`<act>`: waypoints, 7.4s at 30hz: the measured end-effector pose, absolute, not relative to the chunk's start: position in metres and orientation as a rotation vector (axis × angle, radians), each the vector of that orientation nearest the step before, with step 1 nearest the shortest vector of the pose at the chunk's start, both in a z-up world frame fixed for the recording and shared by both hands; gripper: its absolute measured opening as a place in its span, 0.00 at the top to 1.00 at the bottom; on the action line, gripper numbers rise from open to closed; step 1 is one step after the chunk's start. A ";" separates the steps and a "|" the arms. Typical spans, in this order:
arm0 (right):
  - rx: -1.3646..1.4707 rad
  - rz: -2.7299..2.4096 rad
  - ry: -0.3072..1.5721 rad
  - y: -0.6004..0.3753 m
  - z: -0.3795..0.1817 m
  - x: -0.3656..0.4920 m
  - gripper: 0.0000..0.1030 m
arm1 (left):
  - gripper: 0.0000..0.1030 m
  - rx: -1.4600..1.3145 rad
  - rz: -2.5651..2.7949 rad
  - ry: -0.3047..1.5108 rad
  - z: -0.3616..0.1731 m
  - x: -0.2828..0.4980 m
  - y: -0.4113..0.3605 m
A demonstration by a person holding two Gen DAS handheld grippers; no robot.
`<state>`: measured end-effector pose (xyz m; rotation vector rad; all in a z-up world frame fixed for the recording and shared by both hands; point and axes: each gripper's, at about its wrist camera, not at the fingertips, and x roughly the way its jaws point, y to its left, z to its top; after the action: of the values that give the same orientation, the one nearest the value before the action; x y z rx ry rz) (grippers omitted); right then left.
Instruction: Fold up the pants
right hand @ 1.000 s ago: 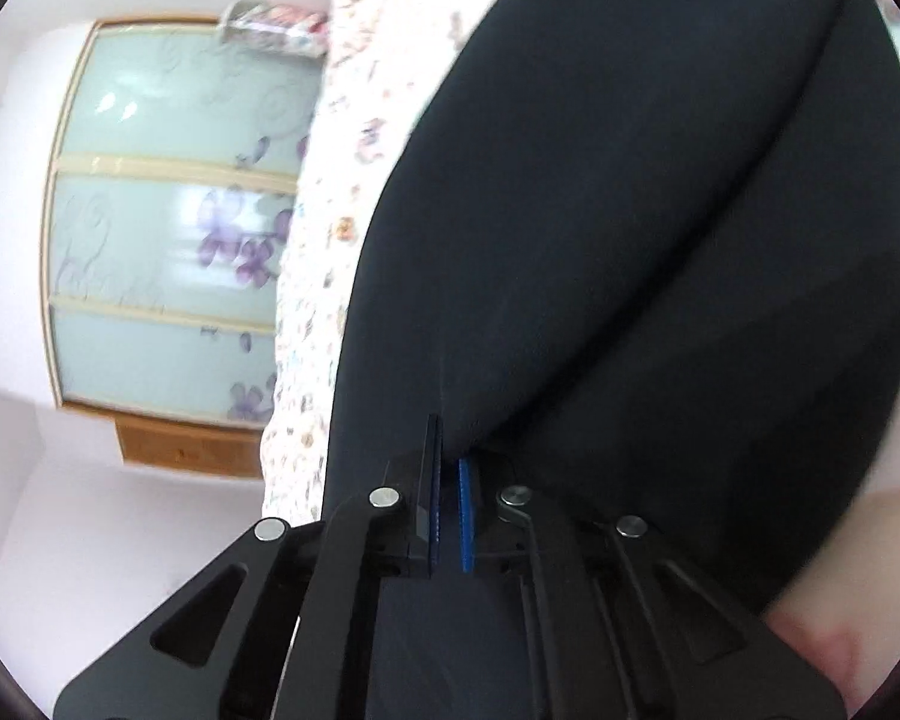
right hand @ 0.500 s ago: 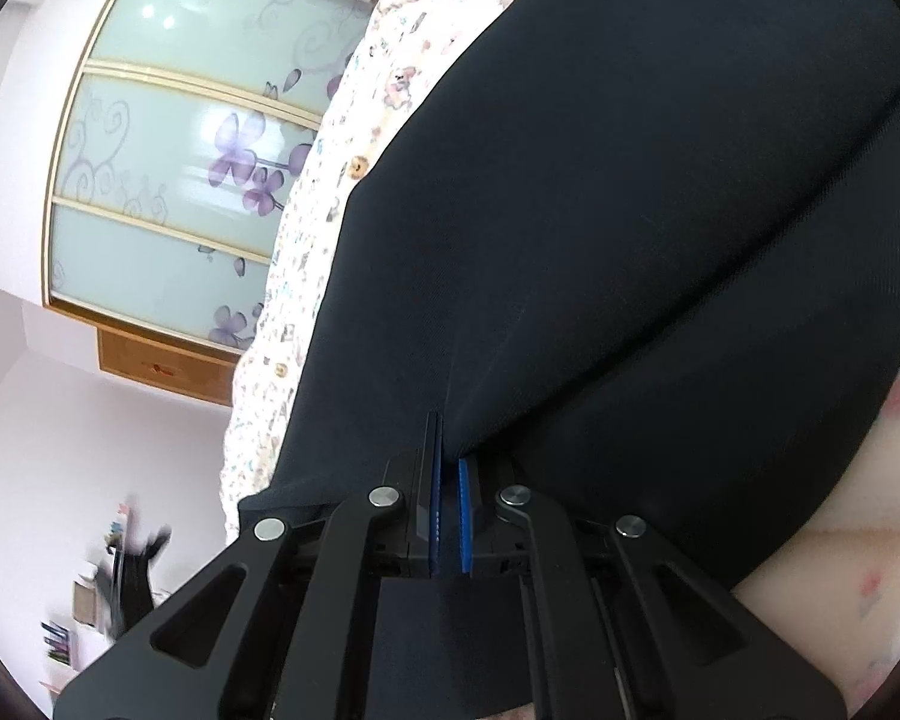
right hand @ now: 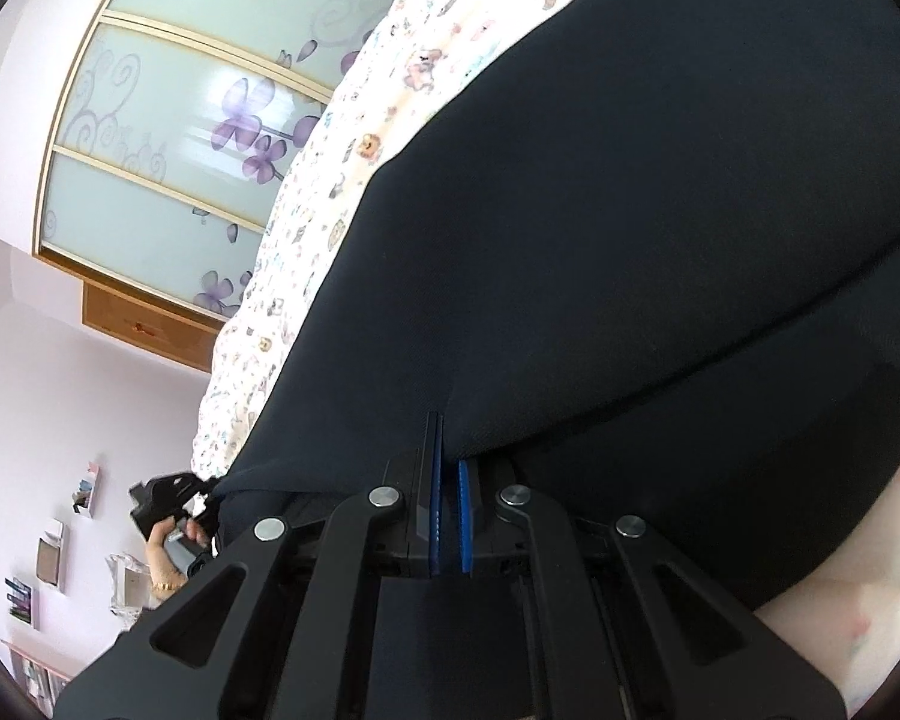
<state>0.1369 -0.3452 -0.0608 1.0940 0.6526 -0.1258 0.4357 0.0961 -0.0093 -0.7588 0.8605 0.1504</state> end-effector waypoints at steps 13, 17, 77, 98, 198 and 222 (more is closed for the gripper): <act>1.054 -0.116 0.538 -0.378 -0.032 0.075 0.96 | 0.91 -0.642 0.093 0.577 0.063 0.194 0.122; 1.054 -0.152 0.536 -0.383 -0.026 0.053 0.96 | 0.88 -0.620 0.169 0.576 0.029 0.134 0.120; 1.044 -0.303 0.487 -0.441 0.006 -0.014 0.67 | 0.92 -1.243 0.180 0.363 -0.047 0.103 0.245; 1.174 -0.487 0.562 -0.506 -0.039 -0.027 0.75 | 0.09 -0.751 0.299 0.185 0.023 0.058 0.179; 0.468 0.175 0.914 -0.114 -0.031 0.159 0.73 | 0.02 -0.934 0.069 0.465 0.004 0.098 0.194; 0.525 0.415 0.809 -0.194 -0.003 0.063 0.20 | 0.02 -1.158 -0.068 0.514 -0.029 0.092 0.275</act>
<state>0.0627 -0.1939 -0.0033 0.5250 0.8089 0.4155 0.0921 0.2755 -0.0293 -1.1581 0.5137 -0.0675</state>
